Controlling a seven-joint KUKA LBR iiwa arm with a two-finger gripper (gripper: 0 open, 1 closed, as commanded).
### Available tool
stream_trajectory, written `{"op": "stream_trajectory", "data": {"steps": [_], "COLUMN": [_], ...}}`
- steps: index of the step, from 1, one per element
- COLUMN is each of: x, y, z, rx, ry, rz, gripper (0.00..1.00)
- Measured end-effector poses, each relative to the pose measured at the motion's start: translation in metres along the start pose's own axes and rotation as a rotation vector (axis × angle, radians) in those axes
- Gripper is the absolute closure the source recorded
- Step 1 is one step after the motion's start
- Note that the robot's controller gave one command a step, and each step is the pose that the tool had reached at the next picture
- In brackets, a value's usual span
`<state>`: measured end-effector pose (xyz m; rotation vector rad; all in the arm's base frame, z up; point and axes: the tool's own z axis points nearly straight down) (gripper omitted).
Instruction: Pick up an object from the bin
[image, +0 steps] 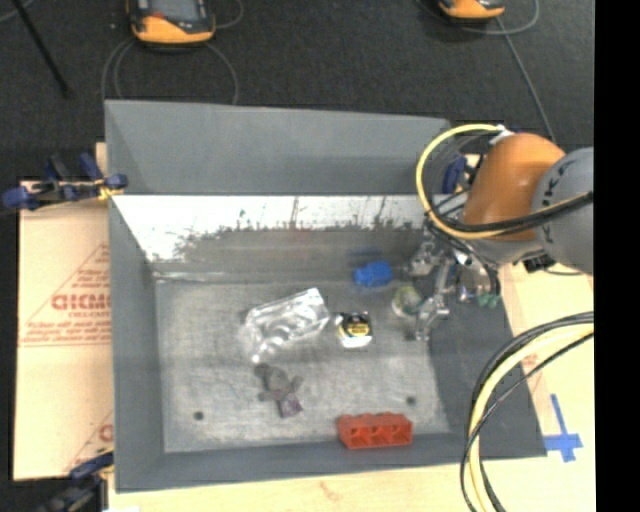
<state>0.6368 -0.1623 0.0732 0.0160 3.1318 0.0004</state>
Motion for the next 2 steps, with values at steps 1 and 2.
{"op": "stream_trajectory", "data": {"steps": [1,2], "x": [-0.002,0.013], "y": [-0.001,0.016], "z": [-0.003,-0.160], "rx": [0.004,0.004], "ry": [-0.007,-0.002], "rz": [-0.003,-0.253], "gripper": [1.00,1.00]}}
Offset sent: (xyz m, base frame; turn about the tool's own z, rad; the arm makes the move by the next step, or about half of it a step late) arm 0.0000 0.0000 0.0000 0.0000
